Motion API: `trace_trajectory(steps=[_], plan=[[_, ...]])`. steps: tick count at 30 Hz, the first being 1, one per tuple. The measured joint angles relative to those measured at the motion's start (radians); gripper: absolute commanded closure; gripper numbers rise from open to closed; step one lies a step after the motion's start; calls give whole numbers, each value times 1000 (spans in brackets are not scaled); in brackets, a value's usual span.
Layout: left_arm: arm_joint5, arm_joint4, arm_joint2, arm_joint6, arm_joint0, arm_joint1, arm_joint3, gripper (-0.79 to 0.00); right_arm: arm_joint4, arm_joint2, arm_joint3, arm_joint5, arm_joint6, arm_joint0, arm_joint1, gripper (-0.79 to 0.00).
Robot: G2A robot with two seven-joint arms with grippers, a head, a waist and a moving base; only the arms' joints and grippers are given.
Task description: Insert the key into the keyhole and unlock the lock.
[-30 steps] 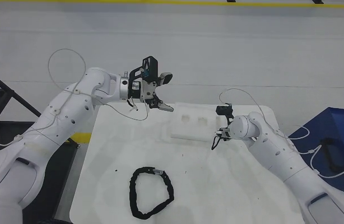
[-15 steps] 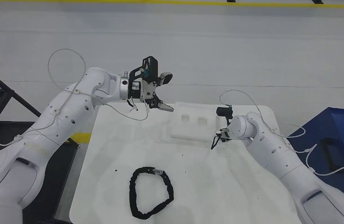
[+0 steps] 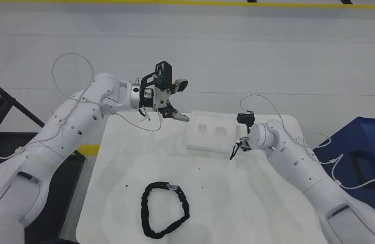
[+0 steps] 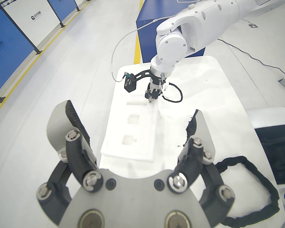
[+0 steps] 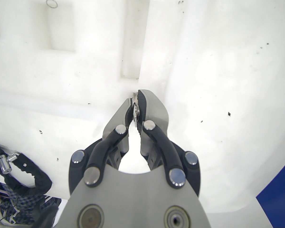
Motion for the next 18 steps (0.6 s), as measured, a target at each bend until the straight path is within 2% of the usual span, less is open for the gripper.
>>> trace_trajectory(steps=[6, 18], plan=[[0, 0, 0, 0, 0, 0, 0, -785, -44, 43, -82, 28, 34, -26, 21, 0], [0, 0, 0, 0, 0, 0, 0, -785, -37, 223, -298, -32, 80, -148, 89, 0]])
